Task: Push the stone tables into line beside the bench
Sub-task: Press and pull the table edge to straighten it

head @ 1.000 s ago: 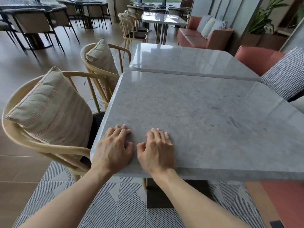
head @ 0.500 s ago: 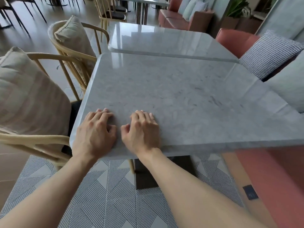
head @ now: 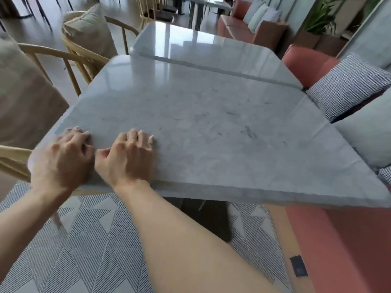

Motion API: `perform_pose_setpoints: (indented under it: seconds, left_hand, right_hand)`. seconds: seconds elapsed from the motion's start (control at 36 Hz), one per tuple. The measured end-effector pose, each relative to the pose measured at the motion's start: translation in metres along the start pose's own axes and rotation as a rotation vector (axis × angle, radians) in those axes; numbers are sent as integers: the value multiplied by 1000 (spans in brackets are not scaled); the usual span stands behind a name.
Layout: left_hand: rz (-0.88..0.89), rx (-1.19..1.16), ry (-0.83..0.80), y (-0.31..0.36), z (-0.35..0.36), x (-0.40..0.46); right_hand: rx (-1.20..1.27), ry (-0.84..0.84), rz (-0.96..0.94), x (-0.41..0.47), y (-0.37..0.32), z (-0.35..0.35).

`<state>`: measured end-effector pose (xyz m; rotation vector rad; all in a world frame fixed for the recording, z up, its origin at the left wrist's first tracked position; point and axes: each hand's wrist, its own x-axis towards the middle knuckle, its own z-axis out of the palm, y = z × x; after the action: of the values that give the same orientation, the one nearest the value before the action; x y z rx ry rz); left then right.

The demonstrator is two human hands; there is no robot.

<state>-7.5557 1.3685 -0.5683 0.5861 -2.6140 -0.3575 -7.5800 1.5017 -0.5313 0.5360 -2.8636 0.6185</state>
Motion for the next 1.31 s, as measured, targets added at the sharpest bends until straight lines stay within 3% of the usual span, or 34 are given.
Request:
perform_pose_setpoints:
  seconds: [0.14, 0.19, 0.31, 0.36, 0.5, 1.03, 1.31]
  left_hand:
    - [-62, 162, -197, 59, -17, -33]
    - [45, 193, -218, 100, -22, -52]
    - [287, 13, -285, 201, -5, -79]
    - [325, -50, -335, 254, 9, -88]
    - [399, 100, -246, 278, 34, -92]
    - [375, 64, -2, 272, 63, -86]
    - [409, 59, 41, 253, 84, -74]
  right_hand:
    - [181, -174, -216, -4, 68, -32]
    - [91, -90, -251, -12, 123, -56]
    - [-84, 221, -126, -38, 251, -116]
    - [-208, 254, -48, -58, 324, -146]
    - [-284, 228, 93, -94, 445, -200]
    - [-287, 231, 4, -92, 464, -201]
    - [-289, 225, -29, -93, 465, -202]
